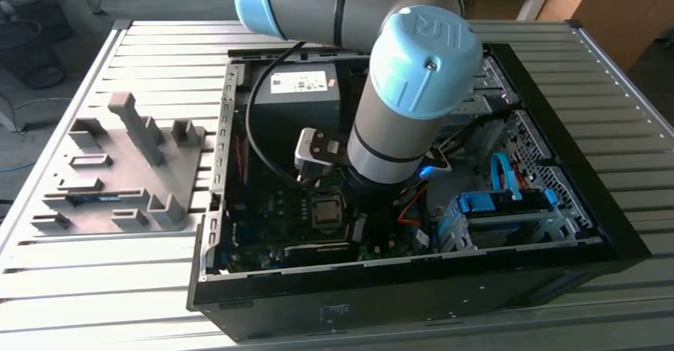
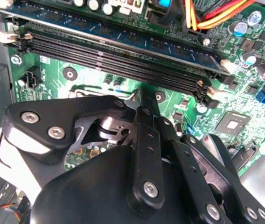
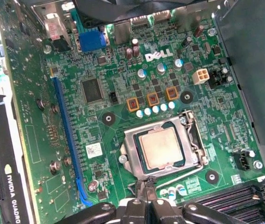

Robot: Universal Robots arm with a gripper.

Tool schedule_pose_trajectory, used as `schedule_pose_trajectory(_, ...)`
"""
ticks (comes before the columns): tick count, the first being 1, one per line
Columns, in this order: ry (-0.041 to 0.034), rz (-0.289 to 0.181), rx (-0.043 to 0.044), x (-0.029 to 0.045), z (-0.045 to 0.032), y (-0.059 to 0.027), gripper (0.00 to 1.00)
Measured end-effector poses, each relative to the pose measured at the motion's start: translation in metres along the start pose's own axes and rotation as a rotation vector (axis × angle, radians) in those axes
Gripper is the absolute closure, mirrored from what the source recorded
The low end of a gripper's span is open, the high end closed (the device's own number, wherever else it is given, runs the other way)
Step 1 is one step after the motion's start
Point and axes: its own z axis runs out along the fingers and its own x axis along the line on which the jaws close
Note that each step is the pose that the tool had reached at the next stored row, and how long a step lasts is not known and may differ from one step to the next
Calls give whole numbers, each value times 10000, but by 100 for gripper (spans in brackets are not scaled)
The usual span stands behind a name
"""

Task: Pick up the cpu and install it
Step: 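Install the first cpu locking lever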

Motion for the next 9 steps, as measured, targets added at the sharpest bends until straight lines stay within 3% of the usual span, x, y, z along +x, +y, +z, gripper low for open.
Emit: schedule_pose_trajectory(9,0,0,-17,-8,-3,-27,90)
